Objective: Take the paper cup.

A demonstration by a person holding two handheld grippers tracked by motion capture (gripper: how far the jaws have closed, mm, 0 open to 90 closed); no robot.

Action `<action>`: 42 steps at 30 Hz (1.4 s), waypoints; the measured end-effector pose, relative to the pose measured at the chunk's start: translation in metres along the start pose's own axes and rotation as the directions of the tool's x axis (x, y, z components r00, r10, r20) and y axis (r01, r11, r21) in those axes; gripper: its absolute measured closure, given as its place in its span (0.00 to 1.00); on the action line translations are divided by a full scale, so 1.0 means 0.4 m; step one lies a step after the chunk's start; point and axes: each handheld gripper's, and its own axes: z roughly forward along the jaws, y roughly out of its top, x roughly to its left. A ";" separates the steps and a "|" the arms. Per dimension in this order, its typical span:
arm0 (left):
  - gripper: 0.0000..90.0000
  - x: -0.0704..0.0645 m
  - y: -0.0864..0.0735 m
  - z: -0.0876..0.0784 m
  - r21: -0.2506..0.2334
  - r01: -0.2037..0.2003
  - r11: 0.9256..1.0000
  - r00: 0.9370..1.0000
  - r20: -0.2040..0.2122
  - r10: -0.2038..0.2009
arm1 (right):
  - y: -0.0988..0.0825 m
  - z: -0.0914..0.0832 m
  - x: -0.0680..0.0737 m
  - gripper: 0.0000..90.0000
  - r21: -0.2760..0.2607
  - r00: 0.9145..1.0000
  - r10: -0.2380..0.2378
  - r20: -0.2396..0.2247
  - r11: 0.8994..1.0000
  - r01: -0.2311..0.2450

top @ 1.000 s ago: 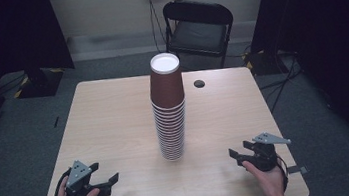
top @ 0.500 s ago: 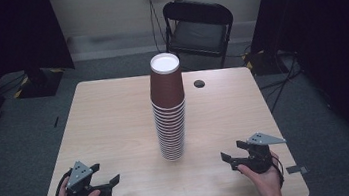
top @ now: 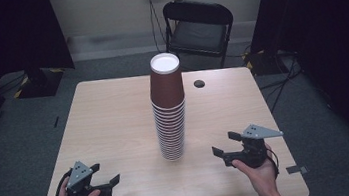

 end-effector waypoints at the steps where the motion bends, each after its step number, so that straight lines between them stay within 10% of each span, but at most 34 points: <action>1: 0.18 0.000 0.000 0.001 0.001 0.000 1.000 1.000 0.001 0.000 | 0.008 0.001 0.002 0.17 -0.006 1.000 -0.004 -0.007 1.000 0.004; 42: 0.18 0.003 -0.001 0.002 0.006 0.005 1.000 1.000 0.003 -0.005 | 0.279 0.006 0.104 0.15 -0.227 0.979 -0.132 -0.152 0.969 0.095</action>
